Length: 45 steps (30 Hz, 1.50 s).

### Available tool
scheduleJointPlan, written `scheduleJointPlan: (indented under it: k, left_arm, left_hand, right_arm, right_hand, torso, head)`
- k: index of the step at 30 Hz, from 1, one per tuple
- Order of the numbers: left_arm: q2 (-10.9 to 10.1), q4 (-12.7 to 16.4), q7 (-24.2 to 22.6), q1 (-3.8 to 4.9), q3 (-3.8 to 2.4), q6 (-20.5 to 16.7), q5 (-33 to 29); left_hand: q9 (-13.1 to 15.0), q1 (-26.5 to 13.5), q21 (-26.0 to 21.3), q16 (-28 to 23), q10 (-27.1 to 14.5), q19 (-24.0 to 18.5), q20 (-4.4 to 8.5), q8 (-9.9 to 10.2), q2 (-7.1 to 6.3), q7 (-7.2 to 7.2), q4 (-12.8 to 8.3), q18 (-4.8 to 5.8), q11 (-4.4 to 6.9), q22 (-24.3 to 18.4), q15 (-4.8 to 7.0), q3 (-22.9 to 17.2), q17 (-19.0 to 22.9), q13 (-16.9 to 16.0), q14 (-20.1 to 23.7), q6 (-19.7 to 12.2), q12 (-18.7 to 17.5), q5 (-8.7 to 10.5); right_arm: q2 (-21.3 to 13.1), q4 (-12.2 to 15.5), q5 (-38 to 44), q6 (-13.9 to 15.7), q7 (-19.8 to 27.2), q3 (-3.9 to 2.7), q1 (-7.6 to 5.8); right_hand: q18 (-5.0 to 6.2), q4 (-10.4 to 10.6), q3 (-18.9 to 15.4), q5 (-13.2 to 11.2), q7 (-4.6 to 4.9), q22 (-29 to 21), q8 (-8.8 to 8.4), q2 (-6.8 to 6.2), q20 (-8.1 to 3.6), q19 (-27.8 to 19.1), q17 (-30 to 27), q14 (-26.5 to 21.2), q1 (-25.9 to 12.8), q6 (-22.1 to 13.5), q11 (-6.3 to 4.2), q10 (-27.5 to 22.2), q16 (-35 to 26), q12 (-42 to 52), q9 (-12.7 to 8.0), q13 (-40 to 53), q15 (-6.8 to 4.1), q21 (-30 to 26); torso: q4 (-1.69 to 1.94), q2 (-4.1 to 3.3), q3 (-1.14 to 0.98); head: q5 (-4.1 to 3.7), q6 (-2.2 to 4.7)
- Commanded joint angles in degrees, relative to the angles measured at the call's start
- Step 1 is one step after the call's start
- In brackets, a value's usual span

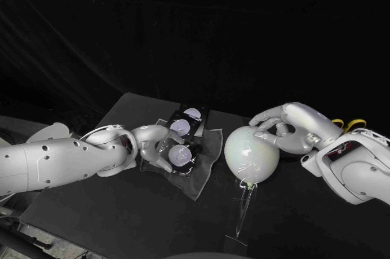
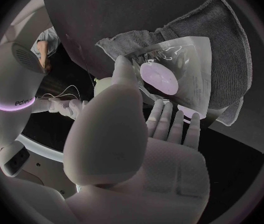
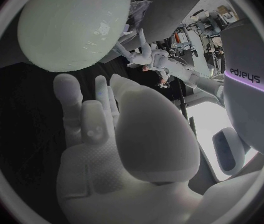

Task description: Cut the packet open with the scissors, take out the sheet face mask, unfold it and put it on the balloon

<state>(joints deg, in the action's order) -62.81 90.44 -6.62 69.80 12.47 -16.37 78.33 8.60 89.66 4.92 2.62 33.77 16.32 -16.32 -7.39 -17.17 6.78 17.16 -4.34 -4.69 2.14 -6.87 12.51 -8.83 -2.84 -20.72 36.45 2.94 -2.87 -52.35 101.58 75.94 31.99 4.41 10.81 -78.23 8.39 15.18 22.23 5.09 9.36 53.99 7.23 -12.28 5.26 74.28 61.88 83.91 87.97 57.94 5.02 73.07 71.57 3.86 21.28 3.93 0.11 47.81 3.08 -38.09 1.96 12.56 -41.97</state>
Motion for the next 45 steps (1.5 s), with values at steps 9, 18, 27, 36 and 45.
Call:
scheduleJointPlan:
  k: [9, 18, 27, 36, 45]
  left_arm:
    - [0.9, 0.0, 2.0, -1.68, -0.02, -2.9, 8.5]
    - [2.1, -1.7, 2.5, -2.31, -0.02, -2.3, 8.3]
    - [3.4, -3.4, 3.1, -3.06, -0.02, -2.8, 8.9]
    - [4.0, -4.5, 3.6, -3.59, -0.05, -1.8, 9.1]
    - [4.2, -4.5, 3.3, -3.72, -0.08, -0.6, 8.7]
  left_hand:
    - [-1.1, -0.5, -1.2, -0.7, -7.1, -2.6, 0.75, 1.7, -0.53, -0.66, 0.1, 0.08, 0.76, -0.2, 2.34, 0.4, 1.8, 0.4, 4.9, -5.0, -0.6, -0.06]
    - [-1.6, 0.4, -1.3, -0.7, -9.1, -2.9, 1.8, 2.4, -0.55, -0.53, 0.1, -0.5, 0.64, -0.2, 2.76, -0.8, 2.1, 0.5, 5.7, -7.4, -0.7, -0.08]
    - [-1.5, 1.3, -0.8, -0.4, -8.3, -1.3, 2.33, 2.4, -0.48, -0.42, 0.1, -1.18, 0.45, 0.2, 2.65, -0.1, 1.7, 0.3, 4.6, -7.2, -0.4, -0.09]
    - [-0.7, 3.1, 0.3, 1.3, -2.9, 1.4, 2.58, 1.4, 0.0, -0.12, 0.0, -2.46, -0.97, 0.7, 1.98, -1.2, -0.2, -0.2, -1.4, -4.1, 0.5, -0.14]
    - [1.3, 5.0, 1.4, 3.4, 6.7, 4.3, 2.65, -1.4, 2.99, 1.06, 0.0, -4.44, -1.43, 1.0, 1.65, -5.9, -2.2, -0.7, -9.2, 3.9, 1.6, -0.05]
  right_arm:
    - [-0.3, 0.3, 3.0, 0.4, 0.1, -0.04, 0.47]
    - [-0.3, 0.3, 2.4, -0.1, -0.1, -0.05, 0.73]
    - [-0.4, 0.4, 1.8, -0.5, -0.2, -0.05, 0.79]
    - [-0.6, 0.6, 1.4, -1.1, -0.4, -0.05, 0.84]
    - [-0.7, 0.6, 0.9, -1.4, -0.4, -0.05, 0.91]
  right_hand:
    - [-0.43, 0.1, 0.5, -0.4, 0.18, -0.1, -0.41, -0.43, 0.21, -0.8, -0.4, 0.3, -0.7, -0.5, 0.06, -0.7, 0.2, -0.3, -0.1, -0.1, 0.34, -0.4]
    - [-0.37, 0.2, 0.7, -0.4, 0.24, -0.2, -0.44, -0.33, 0.31, -1.1, -0.8, 0.1, -0.9, -0.6, 0.12, -0.9, 0.1, -0.3, -0.1, -0.1, 0.42, -0.7]
    - [-0.34, 0.3, 1.0, -0.2, 0.22, 0.1, -0.41, -0.06, 0.34, -1.3, -0.9, 0.0, -1.0, -0.6, 0.12, -0.9, 0.1, -0.3, -0.1, 0.0, 0.45, -0.5]
    - [-0.39, 0.2, 1.2, 0.0, 0.19, 0.6, -0.36, 0.17, 0.36, -1.2, -0.7, 0.1, -1.1, -0.5, 0.08, -0.8, 0.4, -0.2, -0.1, 0.0, 0.43, 0.0]
    - [-0.39, 0.2, 1.3, 0.0, 0.16, 0.7, -0.33, 0.22, 0.36, -1.2, -0.6, 0.1, -1.1, -0.5, 0.05, -0.8, 0.5, -0.2, 0.0, 0.0, 0.42, 0.2]
  torso:
    - [-0.07, 0.06, -0.05]
    - [-0.23, 0.11, -0.05]
    - [-0.16, 0.16, -0.09]
    - [-0.16, 0.16, -0.03]
    - [-0.14, 0.19, -0.05]
  head:
    - [-0.19, -0.16]
    - [-0.17, -0.43]
    - [-0.4, -0.48]
    - [-0.33, -0.44]
    - [-0.52, -0.52]
